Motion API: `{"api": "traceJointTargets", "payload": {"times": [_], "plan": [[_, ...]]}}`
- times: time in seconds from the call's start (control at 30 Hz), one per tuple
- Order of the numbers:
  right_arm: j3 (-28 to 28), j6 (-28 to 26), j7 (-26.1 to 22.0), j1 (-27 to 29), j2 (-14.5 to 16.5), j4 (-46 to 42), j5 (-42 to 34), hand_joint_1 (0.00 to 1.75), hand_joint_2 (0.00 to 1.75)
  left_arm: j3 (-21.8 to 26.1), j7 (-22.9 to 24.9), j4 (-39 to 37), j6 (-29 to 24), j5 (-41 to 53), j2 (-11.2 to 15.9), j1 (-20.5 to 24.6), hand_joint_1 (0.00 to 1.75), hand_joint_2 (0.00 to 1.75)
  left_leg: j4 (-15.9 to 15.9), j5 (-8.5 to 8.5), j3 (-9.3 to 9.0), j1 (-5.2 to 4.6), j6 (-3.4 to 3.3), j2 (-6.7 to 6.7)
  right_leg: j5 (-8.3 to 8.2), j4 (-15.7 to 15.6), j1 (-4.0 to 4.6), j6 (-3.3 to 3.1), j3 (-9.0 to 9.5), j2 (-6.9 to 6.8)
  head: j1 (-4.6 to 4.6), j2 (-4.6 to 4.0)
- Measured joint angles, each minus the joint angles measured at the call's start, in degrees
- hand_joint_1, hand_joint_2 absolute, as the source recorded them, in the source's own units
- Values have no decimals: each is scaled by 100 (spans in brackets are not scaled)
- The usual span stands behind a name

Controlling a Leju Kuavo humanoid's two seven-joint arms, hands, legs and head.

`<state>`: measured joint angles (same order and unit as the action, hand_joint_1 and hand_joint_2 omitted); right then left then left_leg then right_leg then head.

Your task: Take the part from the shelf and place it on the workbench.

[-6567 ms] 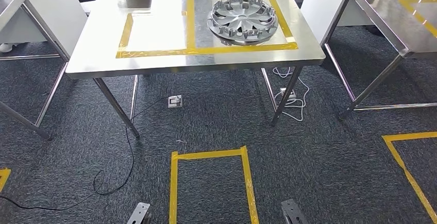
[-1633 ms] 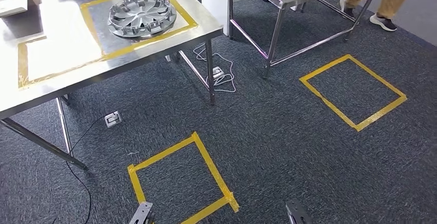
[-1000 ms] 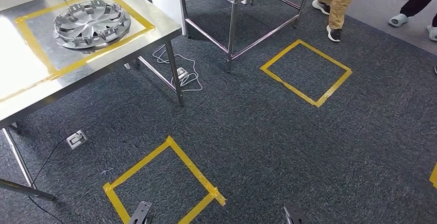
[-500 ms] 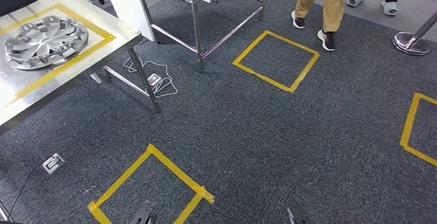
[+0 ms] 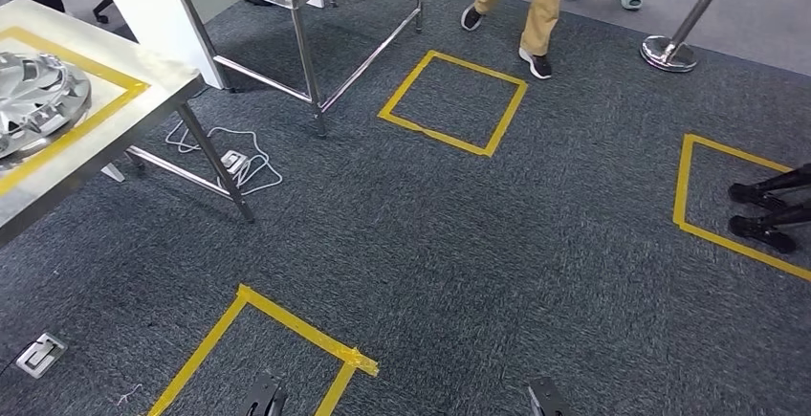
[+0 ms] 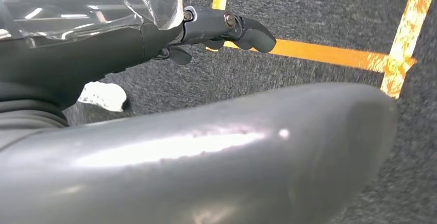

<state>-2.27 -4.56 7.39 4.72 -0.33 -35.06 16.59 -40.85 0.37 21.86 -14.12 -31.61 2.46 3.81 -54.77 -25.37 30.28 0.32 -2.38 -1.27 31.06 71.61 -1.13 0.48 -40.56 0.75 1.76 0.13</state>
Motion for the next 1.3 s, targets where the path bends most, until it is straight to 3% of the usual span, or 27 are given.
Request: {"api": "traceJointTargets", "payload": {"times": [0.03, 0.07, 0.13, 0.17, 0.23, 0.3, 0.33, 0.4, 0.47, 0.57, 0.63, 0.67, 0.7, 0.77, 0.8, 0.87, 0.93, 1.0, 1.07, 1.1, 1.13, 1.2, 1.23, 1.3], "plan": [[0, -1, 4, 8, -1, -3, -1, 0, 0, 0, 0, 0, 1, -1, -1, -2, 0, 0, -1, 3, 8, -6, -1, -78, 44, 178, -10, 32, -65, -12, 0, 0], [0, -1, 9, 17, -2, -7, 0, 0, 0, 0, 0, 0, 1, -1, -2, -1, 0, 0, -4, 4, 11, -8, 1, -153, -1, 107, -19, 81, 1, -28, -2, 0], [0, -1, 22, 23, -7, -29, 5, 0, 0, 0, 0, 0, 2, -3, -5, 1, 0, 0, -22, -3, 8, -14, 24, -291, -261, -676, -27, 177, 474, -191, -4, 0], [0, 0, 29, 14, -10, -48, 13, 0, 0, 1, -1, 0, 2, -5, -6, 2, 0, 0, -47, -16, 15, -31, 51, -355, -371, -1103, -17, 185, 719, -312, -8, 0], [0, 9, 52, -5, -13, -84, 35, 0, 0, 2, -4, 0, 2, -19, -4, 3, 0, 0, -87, -35, 30, -61, 116, -466, -477, -1546, 12, 111, 957, -440, -9, 0], [0, 25, 75, 4, -20, -96, 51, 0, 0, 1, -23, 1, 3, -34, -3, 5, 0, 0, -96, -36, 29, -56, 175, -566, -504, -1577, 35, 6, 923, -333, -9, 0], [0, 32, 81, 13, -22, -96, 52, 0, 0, 1, -34, 1, 3, -37, -2, 7, 0, 0, -123, -64, 34, -37, 213, -530, -520, -1586, 29, -33, 914, -276, -10, 0], [-1, 37, 85, 17, -20, -96, 40, 0, 0, 0, -46, 2, 4, -21, -1, 8, 0, 0, -367, -267, 120, 3, 276, -265, -560, -1602, 1, -106, 912, -167, 4, 0], [-2, 37, 86, 12, -17, -96, 28, 0, 0, 0, -46, 2, 4, -7, -1, 7, 0, 0, -632, -468, 220, 24, 301, -22, -578, -1601, -10, -137, 909, -114, 20, 0], [-2, 35, 85, 9, -17, -96, 26, 0, 0, 0, -46, 2, 4, -6, -2, 5, 0, 0, -724, -525, 258, 25, 302, 9, -579, -1602, -8, -139, 906, -100, 20, 0], [-2, 32, 84, 16, -15, -96, 17, 0, 0, -2, -31, 1, 3, -2, -1, -5, 0, 0, -1301, -774, 511, 27, 306, 65, -595, -1598, 11, -159, 889, -13, 20, 0], [-3, 25, 83, 35, -6, -99, 7, 0, 0, -5, -7, -1, 10, 13, 1, -11, 0, 0, -1283, -689, 491, 26, 274, 130, -606, -1589, 33, -169, 885, 116, 19, 0], [-5, 15, 83, 55, 12, -108, -4, 0, 0, -10, 22, -2, 20, 28, 14, -16, 0, 0, -1145, -594, 411, 29, 220, 284, -625, -1582, 58, -167, 876, 266, 14, 0], [-9, -8, 84, 82, 45, -133, -19, 0, 0, -30, 68, -3, 40, 57, 34, -26, 0, 0, -319, -171, 29, 16, 104, 523, -660, -1564, 76, -126, 847, 532, 15, 0], [-10, -14, 85, 89, 57, -143, -19, 0, 0, -42, 75, -3, 43, 60, 45, -32, 0, 0, -197, -159, -20, 7, 78, 581, -684, -1568, 64, -90, 819, 599, 20, 0], [-13, -16, 86, 120, 64, -150, -20, 0, 0, -63, 78, -1, 44, 62, 42, -38, 0, 0, -119, -108, -27, 5, 56, 464, -723, -1578, 48, -24, 765, 681, 33, 0], [-17, -16, 87, 142, 67, -159, -21, 0, 0, -79, 75, 2, 43, 66, 37, -36, 0, 0, 11, -23, -57, 19, 24, 322, -612, -1365, 68, -14, 616, 457, 19, 0], [-20, -19, 87, 124, 66, -171, -23, 0, 0, -92, 74, 2, 43, 73, 36, -51, 0, 0, 75, 24, -63, 1, 2, 155, -301, -715, 67, -48, 288, 125, 7, 0], [-26, -26, 87, 122, 68, -178, -39, 0, 0, -113, 87, 2, 27, 114, 39, -78, 0, 0, 66, 27, -39, -19, -3, -22, -69, -84, 22, -27, 7, 21, 5, 0], [-38, -33, 87, 143, 74, -186, -56, 0, 0, -132, 87, 2, 4, 156, 42, -88, 0, 0, 57, 25, -26, -22, 2, -100, -62, -21, -5, 18, 0, -4, 5, 0], [-62, -45, 86, 177, 83, -204, -79, 0, 0, -156, 75, 2, -27, 205, 45, -97, 0, 0, 42, 20, -14, -19, 13, -171, -125, -174, -33, 80, 110, -35, 5, 0], [-141, -79, 80, 258, 111, -278, -127, 0, 0, -219, -4, 2, -105, 296, 66, -117, 0, 0, -15, -6, 6, -19, 59, -296, -324, -927, -76, 188, 566, -221, 1, 0], [-184, -94, 75, 295, 136, -322, -149, 0, 0, -247, -50, 1, -140, 330, 82, -125, 0, 0, -51, -31, 14, -26, 98, -352, -395, -1252, -75, 194, 756, -332, -1, 0], [-284, -114, 51, 373, 187, -404, -202, 0, 0, -300, -116, 0, -204, 403, 120, -123, 0, 0, -104, -75, 10, -35, 182, -456, -433, -1524, -44, 109, 897, -426, 2, 0]]}}
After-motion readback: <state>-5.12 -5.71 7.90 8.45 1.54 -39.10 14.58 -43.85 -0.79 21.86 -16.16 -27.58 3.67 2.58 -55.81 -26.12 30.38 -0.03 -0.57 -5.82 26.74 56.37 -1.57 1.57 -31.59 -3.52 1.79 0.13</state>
